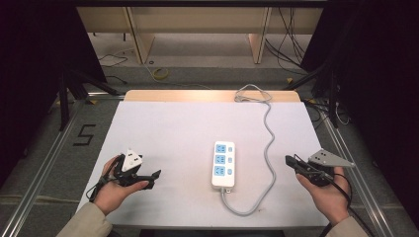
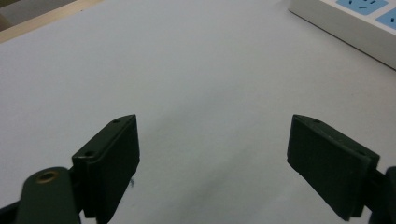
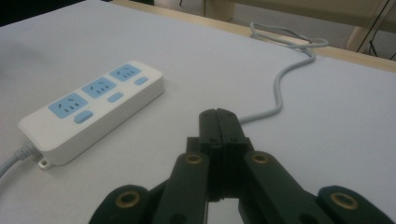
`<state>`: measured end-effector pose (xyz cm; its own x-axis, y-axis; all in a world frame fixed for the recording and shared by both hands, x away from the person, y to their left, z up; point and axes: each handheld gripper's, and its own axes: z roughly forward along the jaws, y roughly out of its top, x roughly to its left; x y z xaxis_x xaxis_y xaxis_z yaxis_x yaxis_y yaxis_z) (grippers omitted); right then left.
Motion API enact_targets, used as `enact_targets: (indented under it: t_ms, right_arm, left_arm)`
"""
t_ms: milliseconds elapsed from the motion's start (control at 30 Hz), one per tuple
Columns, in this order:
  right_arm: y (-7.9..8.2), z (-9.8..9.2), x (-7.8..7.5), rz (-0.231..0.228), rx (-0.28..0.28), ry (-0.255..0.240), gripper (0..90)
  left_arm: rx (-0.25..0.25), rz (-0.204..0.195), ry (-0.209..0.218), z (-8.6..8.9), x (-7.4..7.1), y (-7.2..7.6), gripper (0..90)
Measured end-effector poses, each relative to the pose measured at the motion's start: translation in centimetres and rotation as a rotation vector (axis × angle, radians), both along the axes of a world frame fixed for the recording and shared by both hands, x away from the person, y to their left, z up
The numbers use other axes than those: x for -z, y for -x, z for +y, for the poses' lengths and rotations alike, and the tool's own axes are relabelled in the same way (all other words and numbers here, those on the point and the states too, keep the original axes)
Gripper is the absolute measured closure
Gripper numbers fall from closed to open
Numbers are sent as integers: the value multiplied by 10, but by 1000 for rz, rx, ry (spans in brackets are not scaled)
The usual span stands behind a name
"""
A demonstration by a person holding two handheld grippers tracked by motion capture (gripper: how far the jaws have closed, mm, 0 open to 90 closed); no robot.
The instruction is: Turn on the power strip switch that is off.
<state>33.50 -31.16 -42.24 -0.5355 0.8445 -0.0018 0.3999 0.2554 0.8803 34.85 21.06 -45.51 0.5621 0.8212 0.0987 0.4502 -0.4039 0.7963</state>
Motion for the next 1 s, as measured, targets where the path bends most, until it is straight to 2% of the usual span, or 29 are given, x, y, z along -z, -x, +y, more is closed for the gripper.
enact_targets:
  t_ms: [233, 1000]
  right_arm:
    - [-4, 5, -2, 9, -15, 0, 900]
    - [-11, 24, -9, 50, -82, 18, 900]
  left_arm:
    - [10, 3, -16, -3, 1, 1, 169]
    - [9, 2, -20, -4, 1, 1, 170]
